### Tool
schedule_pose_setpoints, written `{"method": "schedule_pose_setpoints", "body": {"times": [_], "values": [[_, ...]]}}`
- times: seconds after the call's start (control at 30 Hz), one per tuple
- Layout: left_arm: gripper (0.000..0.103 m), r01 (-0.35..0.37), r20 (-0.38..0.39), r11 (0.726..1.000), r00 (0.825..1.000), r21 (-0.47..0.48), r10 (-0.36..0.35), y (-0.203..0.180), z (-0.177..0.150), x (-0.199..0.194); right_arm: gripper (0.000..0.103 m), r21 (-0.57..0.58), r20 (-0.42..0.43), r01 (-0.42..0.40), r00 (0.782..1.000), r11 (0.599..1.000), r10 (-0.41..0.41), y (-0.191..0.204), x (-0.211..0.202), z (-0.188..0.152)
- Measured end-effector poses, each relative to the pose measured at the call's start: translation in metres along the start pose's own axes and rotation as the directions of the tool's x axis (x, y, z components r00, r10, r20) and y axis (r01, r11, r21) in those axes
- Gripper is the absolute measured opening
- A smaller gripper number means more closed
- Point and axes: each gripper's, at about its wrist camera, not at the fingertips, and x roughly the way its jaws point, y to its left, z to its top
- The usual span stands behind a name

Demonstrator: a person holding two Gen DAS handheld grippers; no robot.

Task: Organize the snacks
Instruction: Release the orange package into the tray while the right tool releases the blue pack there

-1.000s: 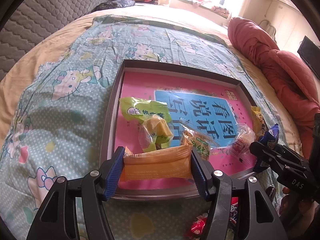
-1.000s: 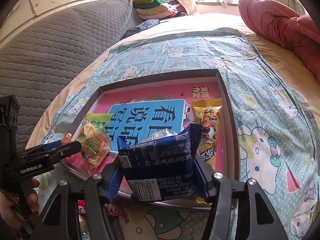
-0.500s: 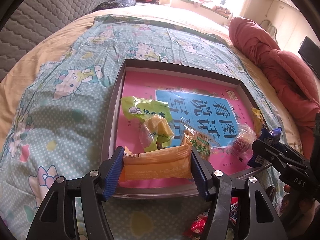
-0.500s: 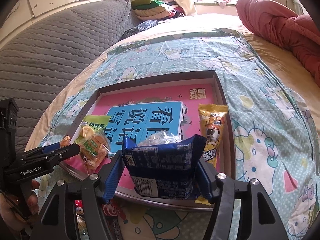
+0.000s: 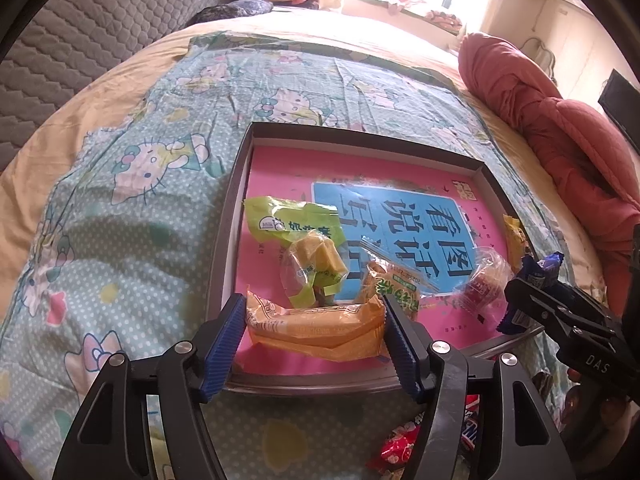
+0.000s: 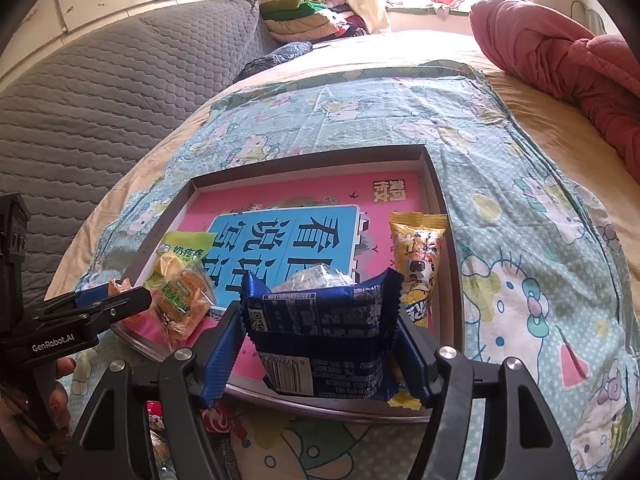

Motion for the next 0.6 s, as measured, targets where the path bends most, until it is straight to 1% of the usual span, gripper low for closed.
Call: {"method": "schedule_pose_setpoints", "body": {"times": [0.2,0.43,0.53,0.6], "values": [[0.069,-0.008,-0.001,1.000,1.000,-0.002,0.008,0.001,0.000,-0.003,0.076,-0.009,0.017,0.006,1.000,1.000,-0.005,0.001,-0.004,0.002],[0.070,-0.015,0.011,1.000,1.000,-0.004,0.015,0.006,0.002,-0.005,0.077,0.005,0.030,0.002,1.000,1.000,-0.002,-0.002,-0.008,0.005],[0.070,-0.024,0.013,1.000,1.000,-0.010,0.024,0.011,0.000,-0.001,0.079,0.010,0.036,0.001,0.999,1.000,-0.001,-0.003,-0.009,0.005],[0.070,-0.008,0.007,1.000,1.000,-0.016,0.008,0.013,-0.002,0.002,0.079,0.012,0.040,0.000,0.999,1.000,0.000,-0.003,-0.011,0.005]]}}
